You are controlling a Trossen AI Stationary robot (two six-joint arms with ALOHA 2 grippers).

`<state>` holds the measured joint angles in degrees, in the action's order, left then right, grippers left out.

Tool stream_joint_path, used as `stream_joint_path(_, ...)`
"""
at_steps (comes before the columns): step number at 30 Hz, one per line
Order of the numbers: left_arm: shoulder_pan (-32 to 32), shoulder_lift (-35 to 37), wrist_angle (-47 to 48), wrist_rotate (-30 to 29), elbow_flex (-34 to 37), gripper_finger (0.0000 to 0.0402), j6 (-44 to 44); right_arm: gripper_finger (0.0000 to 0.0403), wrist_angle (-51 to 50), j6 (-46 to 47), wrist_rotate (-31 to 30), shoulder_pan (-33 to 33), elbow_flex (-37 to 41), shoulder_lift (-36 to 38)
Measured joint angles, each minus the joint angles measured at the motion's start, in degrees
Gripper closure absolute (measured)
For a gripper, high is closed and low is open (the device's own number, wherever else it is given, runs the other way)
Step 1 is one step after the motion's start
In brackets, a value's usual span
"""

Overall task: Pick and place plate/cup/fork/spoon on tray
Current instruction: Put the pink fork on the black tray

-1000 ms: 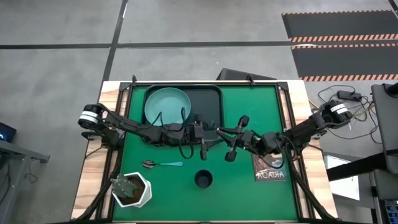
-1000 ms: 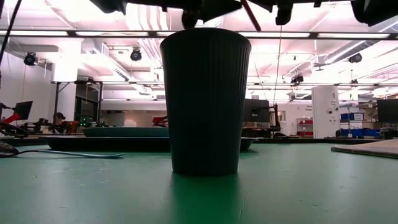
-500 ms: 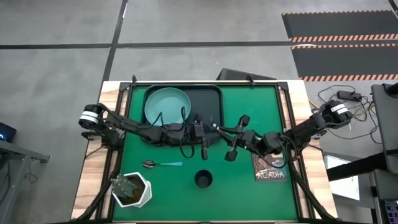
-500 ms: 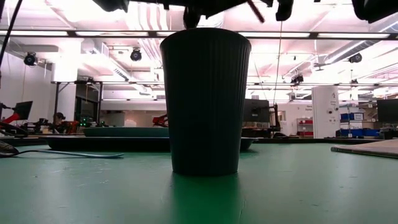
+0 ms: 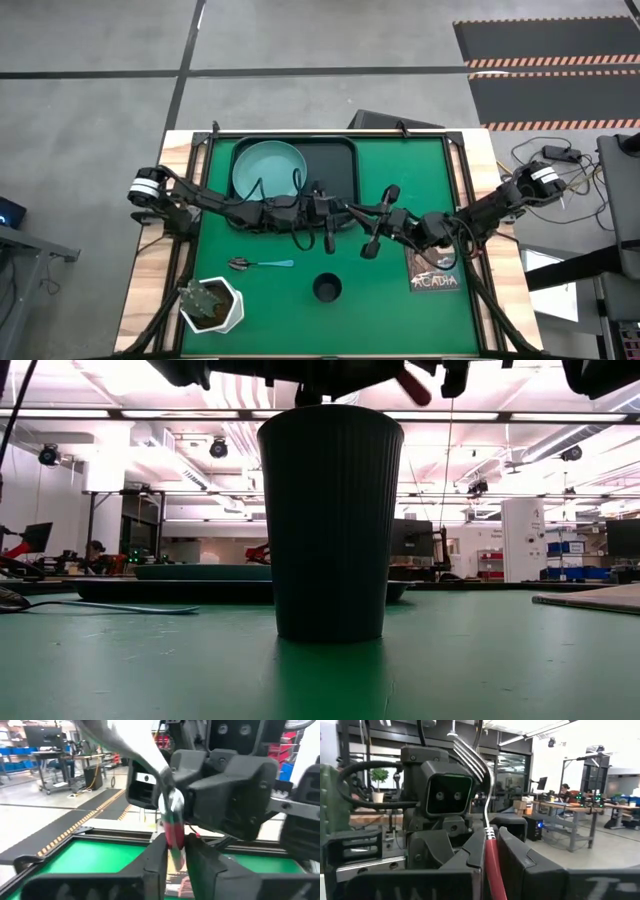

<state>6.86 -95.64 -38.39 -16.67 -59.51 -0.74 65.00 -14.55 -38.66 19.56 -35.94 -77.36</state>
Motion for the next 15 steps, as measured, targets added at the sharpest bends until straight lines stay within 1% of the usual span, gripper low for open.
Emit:
stream_joint_path(3, -0.48, 0.00, -0.30, -0.21, -0.04, 0.0327, -0.06, 0.0378, -0.19, 0.04, -0.22, -0.05, 0.00, -0.02)
stream_joint_path(6, -0.53, 0.00, -0.29, -0.19, -0.04, 0.0321, 0.92, 0.0378, -0.69, 0.79, -0.13, 0.03, 0.00, -0.02)
stream_joint_path(8, -0.53, 0.00, -0.14, -0.24, -0.04, 0.0333, 1.53, 0.0377, -1.56, 1.27, -0.26, -0.01, 0.00, -0.02)
stream_joint_path(11, -0.49, 0.00, 0.22, -0.25, -0.01, 0.0378, 1.63, 0.0376, -1.79, 1.20, -0.85, 0.02, 0.00, -0.02)
stream_joint_path(12, -0.52, 0.00, 0.25, -0.27, 0.10, 0.0384, 1.55, 0.0376, -1.78, 0.96, -1.53, 0.06, 0.00, -0.02)
stream_joint_path(15, -0.56, 0.09, 0.69, -0.59, 0.52, 0.0384, 1.47, 0.0376, -2.49, 0.59, -4.05, 0.19, 0.00, 0.27)
